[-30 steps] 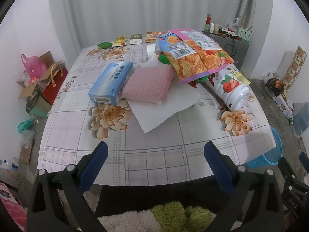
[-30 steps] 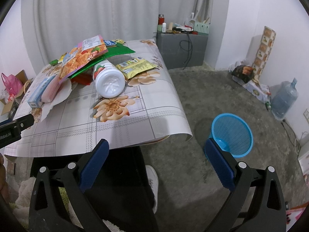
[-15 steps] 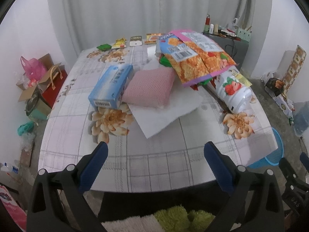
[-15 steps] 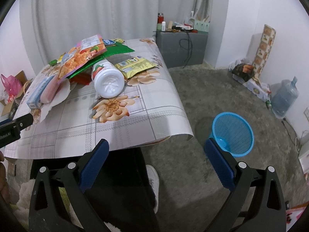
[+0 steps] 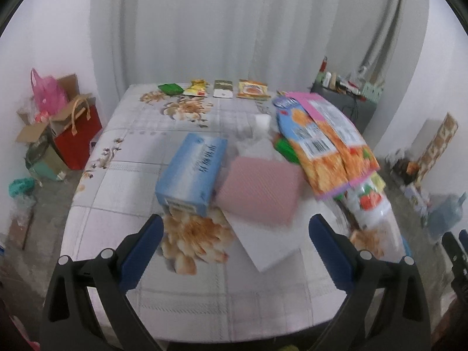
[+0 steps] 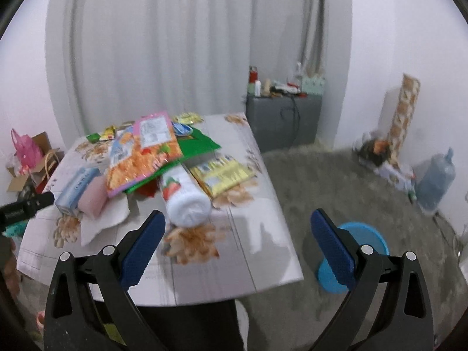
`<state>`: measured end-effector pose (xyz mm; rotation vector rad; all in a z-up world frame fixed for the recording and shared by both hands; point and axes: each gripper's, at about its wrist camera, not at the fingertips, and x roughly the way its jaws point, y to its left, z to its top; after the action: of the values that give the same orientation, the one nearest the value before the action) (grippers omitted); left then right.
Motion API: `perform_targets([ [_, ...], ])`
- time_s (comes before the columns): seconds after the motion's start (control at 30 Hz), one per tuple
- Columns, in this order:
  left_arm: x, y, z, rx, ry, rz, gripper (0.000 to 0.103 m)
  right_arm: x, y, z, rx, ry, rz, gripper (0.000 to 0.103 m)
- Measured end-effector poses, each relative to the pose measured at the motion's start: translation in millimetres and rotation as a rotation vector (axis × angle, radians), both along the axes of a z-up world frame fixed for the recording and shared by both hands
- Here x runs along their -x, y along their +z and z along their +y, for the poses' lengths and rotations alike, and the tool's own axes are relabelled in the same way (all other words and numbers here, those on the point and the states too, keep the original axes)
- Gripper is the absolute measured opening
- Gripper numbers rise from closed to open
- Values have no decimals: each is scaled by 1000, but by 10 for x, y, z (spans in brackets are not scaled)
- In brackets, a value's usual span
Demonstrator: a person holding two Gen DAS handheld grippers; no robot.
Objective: Collect trash
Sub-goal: 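Grasp the blue medicine box with the left tool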
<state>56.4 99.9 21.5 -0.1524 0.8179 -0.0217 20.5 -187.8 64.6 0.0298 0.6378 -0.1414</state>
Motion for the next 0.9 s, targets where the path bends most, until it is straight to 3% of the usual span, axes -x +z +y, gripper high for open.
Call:
perform_targets([
  [0.23,-270,-94,586,181,65,6,97,-285,60,171,-10,79,5,95],
  [0.43,-512,-232,799,185,73,17,97,-472,67,303,-26,141,21,95],
  [0.67,-812,-355,832,207,-23,26,97,-685,-8,291,-130,176,91,95],
  [0.9,-1134,-467,673,89,-90,66,97,-1007,-7,41,-320,178,121,93],
])
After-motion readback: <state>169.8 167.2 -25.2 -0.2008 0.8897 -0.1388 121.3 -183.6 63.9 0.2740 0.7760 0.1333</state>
